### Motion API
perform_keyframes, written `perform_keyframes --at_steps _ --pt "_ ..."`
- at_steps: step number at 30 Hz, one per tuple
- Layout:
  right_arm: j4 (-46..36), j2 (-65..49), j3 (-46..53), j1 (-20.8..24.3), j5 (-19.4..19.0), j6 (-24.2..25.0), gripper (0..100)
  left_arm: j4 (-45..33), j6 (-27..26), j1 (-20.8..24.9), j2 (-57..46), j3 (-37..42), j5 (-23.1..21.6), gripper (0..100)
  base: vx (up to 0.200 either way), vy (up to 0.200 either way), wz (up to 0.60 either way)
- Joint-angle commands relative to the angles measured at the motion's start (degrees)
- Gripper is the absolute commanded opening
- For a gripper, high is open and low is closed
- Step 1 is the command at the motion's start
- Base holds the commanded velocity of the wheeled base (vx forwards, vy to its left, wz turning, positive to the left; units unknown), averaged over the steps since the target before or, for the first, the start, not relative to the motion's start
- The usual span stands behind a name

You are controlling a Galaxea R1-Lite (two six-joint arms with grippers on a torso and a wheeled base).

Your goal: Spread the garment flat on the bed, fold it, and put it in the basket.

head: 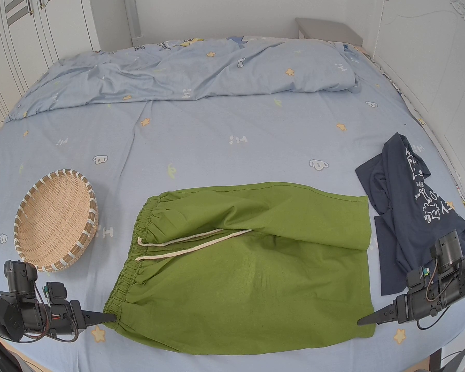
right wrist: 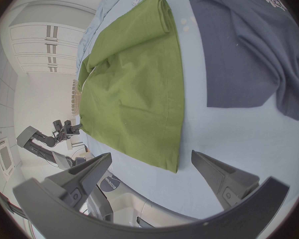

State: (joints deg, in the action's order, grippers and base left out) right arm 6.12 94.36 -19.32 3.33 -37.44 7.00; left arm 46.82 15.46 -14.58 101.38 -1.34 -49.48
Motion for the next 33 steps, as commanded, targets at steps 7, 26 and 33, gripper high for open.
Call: perform_keyframes --at_steps 7,26,33 --pt "13.1 7.3 9.0 3.2 -4.0 0.3 100 0.0 0.0 -0.1 0.0 -0.1 0.0 0 0.0 0.0 0.0" --pt "21.7 11.5 9.9 2.5 -4.1 0.5 100 0.0 -0.1 0.0 -0.1 0.2 0.0 0 0.0 0.0 0.0" --pt "21.9 11.7 9.9 2.3 -4.1 0.5 100 0.0 -0.1 -0.1 0.0 0.2 0.0 0 0.0 0.0 0.0"
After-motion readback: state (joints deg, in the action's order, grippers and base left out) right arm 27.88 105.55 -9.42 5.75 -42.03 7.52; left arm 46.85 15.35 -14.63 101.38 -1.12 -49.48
